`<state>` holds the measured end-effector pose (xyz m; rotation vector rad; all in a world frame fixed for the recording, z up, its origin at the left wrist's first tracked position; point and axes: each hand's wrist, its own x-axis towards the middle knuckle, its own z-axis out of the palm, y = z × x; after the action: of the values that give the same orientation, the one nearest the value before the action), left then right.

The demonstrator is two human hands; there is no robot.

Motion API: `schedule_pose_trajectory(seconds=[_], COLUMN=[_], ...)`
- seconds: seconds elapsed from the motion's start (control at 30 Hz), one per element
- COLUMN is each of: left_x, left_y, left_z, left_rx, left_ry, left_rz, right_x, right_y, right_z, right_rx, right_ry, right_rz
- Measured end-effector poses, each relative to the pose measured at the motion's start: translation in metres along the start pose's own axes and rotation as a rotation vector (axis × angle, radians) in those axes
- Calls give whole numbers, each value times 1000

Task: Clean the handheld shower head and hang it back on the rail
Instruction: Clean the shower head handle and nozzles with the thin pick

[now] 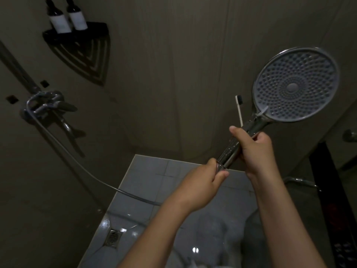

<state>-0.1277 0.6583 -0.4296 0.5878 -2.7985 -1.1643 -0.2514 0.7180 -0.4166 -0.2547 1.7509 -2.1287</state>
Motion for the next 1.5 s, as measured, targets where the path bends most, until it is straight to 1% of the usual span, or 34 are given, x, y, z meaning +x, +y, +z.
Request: schedule_pose_trajectory(seconds=[0.27,0.4,0.5,0.8,0.97,1.03,1.17,1.5], left_x=[3,1,-1,-1,-7,-11,-16,-22], left_y=[-11,-12,-18,-41,-54,-59,-63,-77], left_z=[9,8,5,0,-9,-11,-9,-18], left_rx=[125,95,38,-27,-95,-104,-133,-187], left_ry=[109,185,220,230,189,175,208,220], left_rz=[3,11,-21,-41,-83,-96,-100,-93], right_x=[1,3,4,3,5,4,0,-12], right_y=[10,14,16,24,27,29,31,31], right_z=[1,1,1,7,7,8,15,38], right_rx=[-47,-11,-30,-72,-80,-80,-101,-223], right_ry=[66,81,101,105,127,116,86,51], right_rz=[-24,-32,-39,-61,-66,-62,-50,-26])
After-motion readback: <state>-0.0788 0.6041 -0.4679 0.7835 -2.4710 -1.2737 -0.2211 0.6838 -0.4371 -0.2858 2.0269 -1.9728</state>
